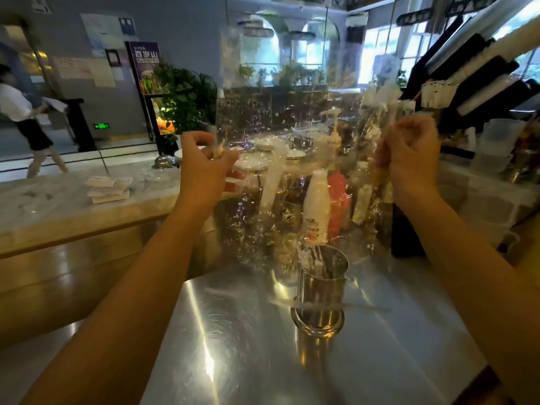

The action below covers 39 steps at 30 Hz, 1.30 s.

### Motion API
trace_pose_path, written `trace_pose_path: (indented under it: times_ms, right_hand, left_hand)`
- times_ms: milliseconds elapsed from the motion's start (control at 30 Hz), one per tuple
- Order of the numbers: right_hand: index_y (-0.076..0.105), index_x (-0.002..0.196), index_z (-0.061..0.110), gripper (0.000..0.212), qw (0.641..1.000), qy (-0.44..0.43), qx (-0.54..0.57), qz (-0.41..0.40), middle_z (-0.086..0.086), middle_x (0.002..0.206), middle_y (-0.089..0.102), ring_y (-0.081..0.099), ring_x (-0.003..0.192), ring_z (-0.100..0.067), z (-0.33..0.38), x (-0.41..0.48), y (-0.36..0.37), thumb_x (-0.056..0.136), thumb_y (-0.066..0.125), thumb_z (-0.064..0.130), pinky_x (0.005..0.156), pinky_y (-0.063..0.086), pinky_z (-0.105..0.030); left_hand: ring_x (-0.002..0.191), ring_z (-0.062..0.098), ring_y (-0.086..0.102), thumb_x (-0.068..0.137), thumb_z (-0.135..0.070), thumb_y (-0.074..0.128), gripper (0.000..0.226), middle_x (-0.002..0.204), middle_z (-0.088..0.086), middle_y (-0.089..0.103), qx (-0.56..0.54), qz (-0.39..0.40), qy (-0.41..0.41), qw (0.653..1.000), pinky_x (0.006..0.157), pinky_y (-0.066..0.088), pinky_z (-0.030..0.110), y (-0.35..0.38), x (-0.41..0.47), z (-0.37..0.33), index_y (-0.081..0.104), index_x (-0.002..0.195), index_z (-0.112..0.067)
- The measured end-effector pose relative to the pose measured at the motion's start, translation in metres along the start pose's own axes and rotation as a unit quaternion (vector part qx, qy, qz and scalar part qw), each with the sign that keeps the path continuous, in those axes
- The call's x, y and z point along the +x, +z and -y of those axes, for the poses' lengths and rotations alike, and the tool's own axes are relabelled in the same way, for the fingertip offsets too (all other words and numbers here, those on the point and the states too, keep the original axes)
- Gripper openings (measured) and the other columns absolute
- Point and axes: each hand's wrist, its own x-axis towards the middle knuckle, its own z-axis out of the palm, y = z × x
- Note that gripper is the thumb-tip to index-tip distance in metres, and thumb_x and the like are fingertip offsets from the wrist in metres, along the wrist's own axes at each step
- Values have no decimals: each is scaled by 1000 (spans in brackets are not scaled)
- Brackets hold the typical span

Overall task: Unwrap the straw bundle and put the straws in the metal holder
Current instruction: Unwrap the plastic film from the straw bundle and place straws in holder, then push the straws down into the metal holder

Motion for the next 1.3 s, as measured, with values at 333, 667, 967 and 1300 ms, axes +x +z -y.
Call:
trace_pose_path:
  times_ms: [333, 667, 967, 1300]
  right_hand:
    - [65, 92, 11, 15, 979, 116, -48, 160, 0, 79, 62, 59, 51, 1, -37, -36, 17, 85, 55, 3, 47, 49, -16]
    - [32, 138, 18, 87, 867, 206, -100, 442, -7, 110, 54, 62, 82, -16, -70, -96, 44, 64, 75, 1, 60, 53, -18]
    - [23, 141, 12, 91, 776, 186, -228, 557, -12, 139, 31, 54, 80, -12, -129, -171, 79, 67, 76, 6, 68, 50, -18]
    - [44, 117, 5, 65, 658, 213, -345, 634, -11, 123, 43, 53, 97, -24, -198, -253, 78, 63, 79, 12, 72, 47, -19]
  left_hand:
    - [50, 7, 62, 88, -4, 54, 23, 75, -1, 64, 51, -34, -38, 997, 42, 48, 20, -53, -37, 41, 55, 73, -21]
    - [72, 12, 66, 61, -18, 78, 75, 93, -5, 70, 128, 99, -180, 970, 57, 53, 29, -151, -107, 89, 49, 121, -52]
    - [46, 4, 46, 68, -1, 75, 89, 82, 2, 67, 209, 81, -312, 923, 46, 46, 20, -194, -179, 115, 30, 142, -24]
    - [115, 26, 49, 78, 5, 57, 61, 128, -12, 43, 370, 127, -377, 840, 82, 45, 16, -177, -244, 165, 42, 127, -27]
